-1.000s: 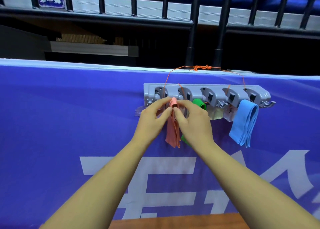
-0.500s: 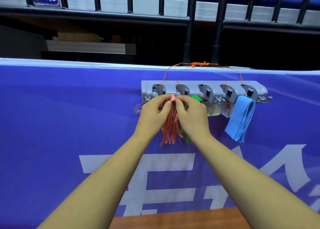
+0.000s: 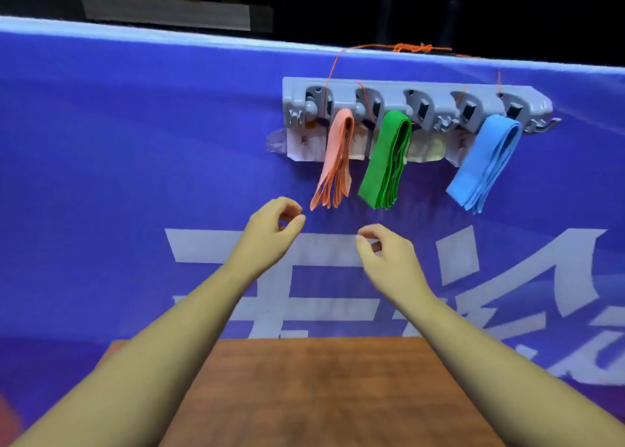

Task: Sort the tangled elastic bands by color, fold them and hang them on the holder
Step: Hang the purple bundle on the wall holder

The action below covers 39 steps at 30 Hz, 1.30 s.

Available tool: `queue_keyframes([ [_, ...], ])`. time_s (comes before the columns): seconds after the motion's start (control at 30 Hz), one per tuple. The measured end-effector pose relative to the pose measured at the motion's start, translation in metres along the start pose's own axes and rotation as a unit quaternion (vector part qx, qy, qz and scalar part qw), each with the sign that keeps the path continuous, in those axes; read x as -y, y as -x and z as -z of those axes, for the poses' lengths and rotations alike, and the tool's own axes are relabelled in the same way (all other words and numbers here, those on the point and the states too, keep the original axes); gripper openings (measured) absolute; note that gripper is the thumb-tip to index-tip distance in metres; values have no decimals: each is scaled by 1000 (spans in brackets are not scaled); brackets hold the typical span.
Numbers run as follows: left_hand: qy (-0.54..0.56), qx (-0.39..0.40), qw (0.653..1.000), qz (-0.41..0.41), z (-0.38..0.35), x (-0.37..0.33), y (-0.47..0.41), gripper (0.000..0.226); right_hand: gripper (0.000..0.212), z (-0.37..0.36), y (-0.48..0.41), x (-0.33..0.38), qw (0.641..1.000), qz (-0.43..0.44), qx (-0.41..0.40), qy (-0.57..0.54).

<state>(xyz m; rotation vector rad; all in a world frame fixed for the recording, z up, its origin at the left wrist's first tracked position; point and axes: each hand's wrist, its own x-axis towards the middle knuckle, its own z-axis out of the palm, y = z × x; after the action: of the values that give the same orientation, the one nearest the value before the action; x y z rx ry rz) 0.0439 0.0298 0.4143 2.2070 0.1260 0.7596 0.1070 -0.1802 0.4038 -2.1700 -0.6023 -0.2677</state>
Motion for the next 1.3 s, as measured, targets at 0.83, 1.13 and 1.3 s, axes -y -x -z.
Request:
queue_keyframes([
  [0.83,-7,303,860,410,-102,255,360,26,43,-239,278,-161,853,-211,462,121],
  [1.13,-2,311,864,396,-131,290,381,59,56,-298,306,-173,858,-175,470,105],
  [1.3,11,305,878,369,-138,300,390,29,59,-315,312,-178,841,-168,495,142],
])
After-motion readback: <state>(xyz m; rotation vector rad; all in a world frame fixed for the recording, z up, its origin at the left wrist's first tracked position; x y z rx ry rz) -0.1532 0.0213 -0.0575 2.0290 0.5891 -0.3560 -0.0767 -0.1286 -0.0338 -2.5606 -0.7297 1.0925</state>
